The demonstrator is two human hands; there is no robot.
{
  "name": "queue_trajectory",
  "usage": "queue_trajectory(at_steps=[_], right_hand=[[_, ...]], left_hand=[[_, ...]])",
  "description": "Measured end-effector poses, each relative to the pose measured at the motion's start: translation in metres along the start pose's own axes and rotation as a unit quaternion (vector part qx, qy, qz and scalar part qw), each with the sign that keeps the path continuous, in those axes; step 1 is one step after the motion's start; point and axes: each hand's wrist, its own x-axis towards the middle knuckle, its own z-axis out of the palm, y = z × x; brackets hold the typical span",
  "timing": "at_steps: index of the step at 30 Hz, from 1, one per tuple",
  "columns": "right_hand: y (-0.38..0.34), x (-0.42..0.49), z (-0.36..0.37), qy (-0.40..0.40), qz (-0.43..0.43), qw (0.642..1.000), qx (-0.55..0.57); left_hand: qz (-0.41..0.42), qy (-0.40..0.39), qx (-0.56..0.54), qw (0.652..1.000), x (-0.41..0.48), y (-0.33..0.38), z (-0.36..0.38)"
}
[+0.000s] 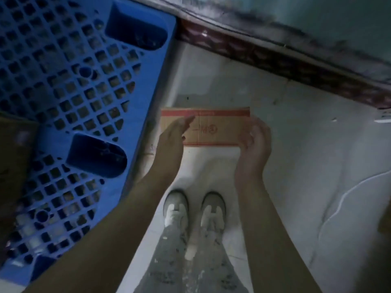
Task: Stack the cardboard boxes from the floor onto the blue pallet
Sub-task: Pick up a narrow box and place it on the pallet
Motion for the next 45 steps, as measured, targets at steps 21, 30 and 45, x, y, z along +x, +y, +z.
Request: queue_trajectory(at_steps=[21,30,45], right_hand=[[0.142,0.055,0.015,0.187,0.138,0.968,0.091],[0.067,0.019,0.013,0.135,0.092,0.982,0.099],[-0.135,-0.123,0.162,-0.232,0.004,0.972,0.02]], left_hand=[[0.189,-0.077,0.517,0.831,0.11,-0.092,0.03],[0.24,-0.049,0.495,0.834,0.027,-0.012,0.037],[0.153,0.142,0.1,0.973,-0.065,0.194,-0.137]])
